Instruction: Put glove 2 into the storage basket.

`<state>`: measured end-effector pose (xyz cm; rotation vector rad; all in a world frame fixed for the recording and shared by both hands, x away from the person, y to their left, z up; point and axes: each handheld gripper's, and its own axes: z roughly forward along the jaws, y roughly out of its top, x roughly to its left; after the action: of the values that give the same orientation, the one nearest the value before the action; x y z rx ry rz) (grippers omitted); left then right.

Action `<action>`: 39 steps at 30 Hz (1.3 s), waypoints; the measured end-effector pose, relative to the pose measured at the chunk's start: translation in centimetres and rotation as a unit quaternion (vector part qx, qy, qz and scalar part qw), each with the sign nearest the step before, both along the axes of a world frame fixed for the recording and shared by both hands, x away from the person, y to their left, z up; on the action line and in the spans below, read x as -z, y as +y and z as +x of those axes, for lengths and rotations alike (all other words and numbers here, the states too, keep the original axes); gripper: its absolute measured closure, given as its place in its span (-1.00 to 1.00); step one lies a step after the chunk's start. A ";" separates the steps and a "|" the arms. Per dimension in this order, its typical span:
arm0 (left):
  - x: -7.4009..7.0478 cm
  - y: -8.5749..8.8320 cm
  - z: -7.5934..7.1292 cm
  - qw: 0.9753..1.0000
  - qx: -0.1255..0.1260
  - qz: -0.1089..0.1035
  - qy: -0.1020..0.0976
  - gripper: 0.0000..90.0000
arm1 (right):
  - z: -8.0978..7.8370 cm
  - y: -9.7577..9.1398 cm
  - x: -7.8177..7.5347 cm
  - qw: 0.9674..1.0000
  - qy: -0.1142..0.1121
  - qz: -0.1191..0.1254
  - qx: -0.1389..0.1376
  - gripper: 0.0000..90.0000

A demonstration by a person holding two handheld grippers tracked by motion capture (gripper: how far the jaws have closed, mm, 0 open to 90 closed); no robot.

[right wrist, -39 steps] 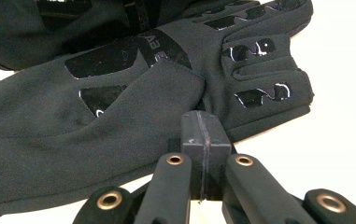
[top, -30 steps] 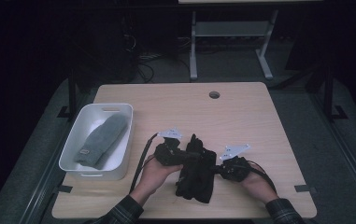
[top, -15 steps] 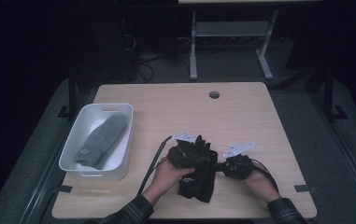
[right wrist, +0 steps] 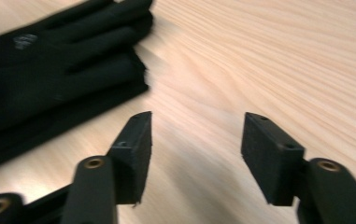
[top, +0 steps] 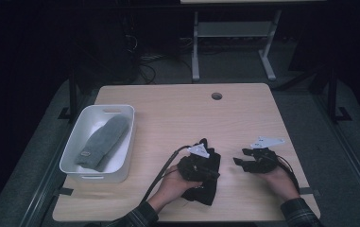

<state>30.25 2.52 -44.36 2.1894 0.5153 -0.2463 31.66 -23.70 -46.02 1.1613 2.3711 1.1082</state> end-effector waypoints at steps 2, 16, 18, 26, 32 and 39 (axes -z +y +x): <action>0.6 -0.4 -0.2 1.000 0.004 0.018 -0.001 0.99 | 0.2 -0.5 0.1 1.000 -0.002 -0.008 0.008 -0.18; 0.8 1.1 -0.5 0.997 0.021 0.072 -0.011 0.99 | 0.7 -2.0 1.0 0.999 -0.010 -0.026 0.040 -0.38; 0.7 1.6 -0.6 0.997 0.020 0.079 -0.012 0.99 | 0.8 -2.2 1.1 0.999 -0.008 -0.024 0.040 -0.40; 0.3 4.0 -0.5 0.994 0.009 0.103 -0.020 0.99 | 0.9 -2.6 1.4 0.999 -0.006 -0.028 0.043 -0.46; 0.2 6.1 -0.2 0.993 -0.008 0.113 -0.020 0.99 | 0.9 -2.5 1.4 0.998 -0.003 -0.031 0.046 -0.50; -0.2 8.0 0.1 0.993 -0.026 0.116 -0.020 0.99 | 0.9 -2.4 1.6 0.998 -0.002 -0.036 0.046 -0.51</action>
<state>30.34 10.54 -44.16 2.3967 0.6025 -0.1202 32.52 -26.06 -47.60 1.2295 2.3089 0.9868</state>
